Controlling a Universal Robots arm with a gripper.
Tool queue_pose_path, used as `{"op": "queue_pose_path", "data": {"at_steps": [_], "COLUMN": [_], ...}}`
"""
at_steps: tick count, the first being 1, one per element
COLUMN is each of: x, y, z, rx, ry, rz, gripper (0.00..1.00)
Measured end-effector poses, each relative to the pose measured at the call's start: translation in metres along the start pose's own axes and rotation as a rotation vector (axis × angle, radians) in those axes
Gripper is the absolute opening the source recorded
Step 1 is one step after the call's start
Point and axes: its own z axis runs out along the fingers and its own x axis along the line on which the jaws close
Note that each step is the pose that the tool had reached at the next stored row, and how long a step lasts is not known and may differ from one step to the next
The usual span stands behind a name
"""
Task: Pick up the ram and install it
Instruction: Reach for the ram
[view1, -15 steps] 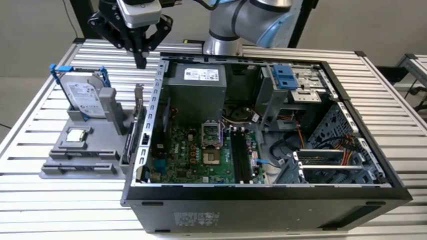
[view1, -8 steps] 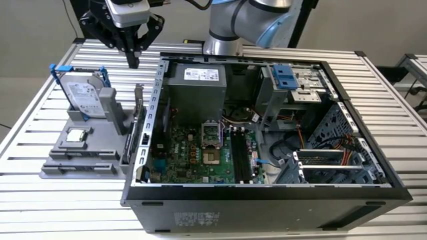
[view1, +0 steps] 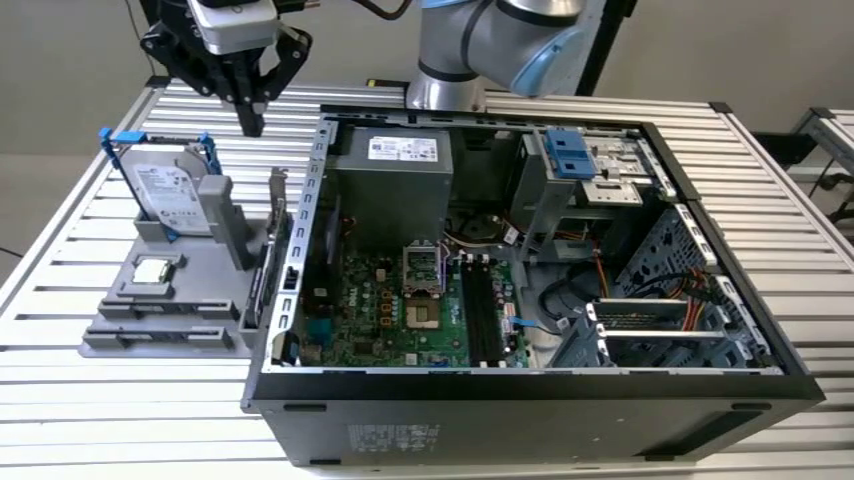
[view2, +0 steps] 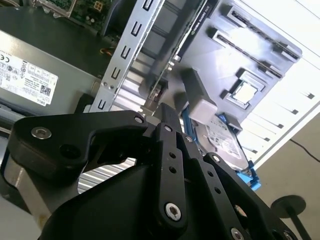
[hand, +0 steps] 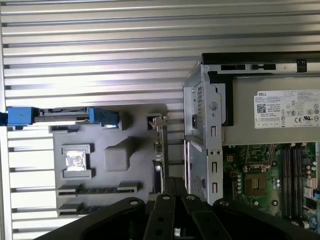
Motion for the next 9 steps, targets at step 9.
{"op": "queue_pose_path", "data": {"at_steps": [9], "x": [0.0143], "y": [-0.0009], "z": [-0.0003], "rx": [0.0000], "ry": [0.0006], "rz": [-0.002], "gripper": [0.00]}}
